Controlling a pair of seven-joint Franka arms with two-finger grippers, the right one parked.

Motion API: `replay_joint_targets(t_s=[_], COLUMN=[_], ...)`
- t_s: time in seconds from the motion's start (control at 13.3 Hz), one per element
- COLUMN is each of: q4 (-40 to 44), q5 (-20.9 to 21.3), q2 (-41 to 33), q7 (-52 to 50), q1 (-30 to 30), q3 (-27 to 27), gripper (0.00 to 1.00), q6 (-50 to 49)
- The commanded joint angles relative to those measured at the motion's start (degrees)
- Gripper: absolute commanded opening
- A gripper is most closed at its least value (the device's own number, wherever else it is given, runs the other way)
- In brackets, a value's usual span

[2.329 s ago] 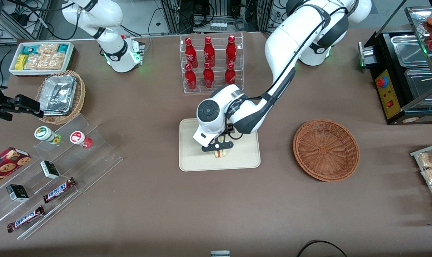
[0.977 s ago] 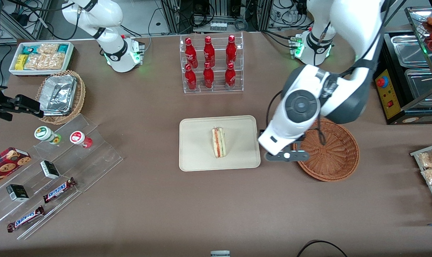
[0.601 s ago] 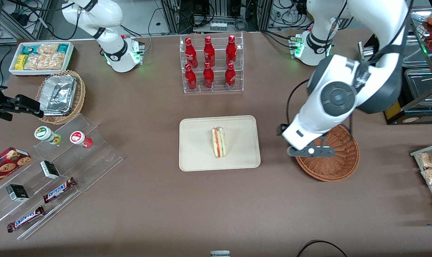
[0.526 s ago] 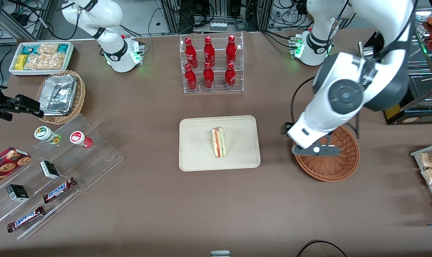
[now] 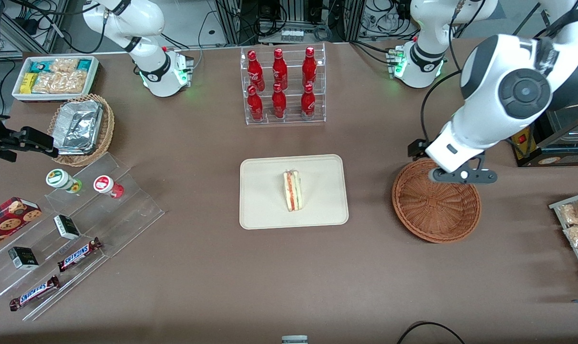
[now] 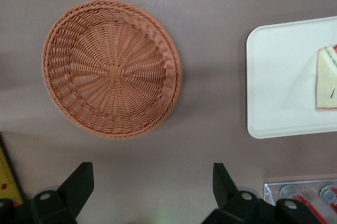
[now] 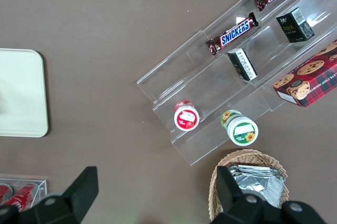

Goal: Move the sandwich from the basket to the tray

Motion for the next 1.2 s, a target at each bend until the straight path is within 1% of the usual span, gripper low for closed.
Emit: replay_joint_targets(t_s=[0.0,0.08,0.23,0.38,0.53,0.75,1.13], q4=[-1.44,-1.09,-0.83,0.13,1.36,2.51,3.65], q5=[-1.33,-1.42,-1.51,-1.51,-1.60,-2.12,-2.12], q2=[-3.46,-4.33,-5.39,-5.66,-5.57,-5.83,-8.21], q7=[4.73,5.18,5.71,9.03,10.10,10.89,10.90], q1=[0.95,1.13,3.49,4.81,4.73,4.73,4.12], q3=[1.16,2.12,2.22,2.57,4.84,6.43,10.21], gripper=[1.00,1.00,1.00,1.00,1.00,1.00,1.00], q6=[-3.29,-4.79,-6.21,-8.05,-10.07,-13.06,-15.87])
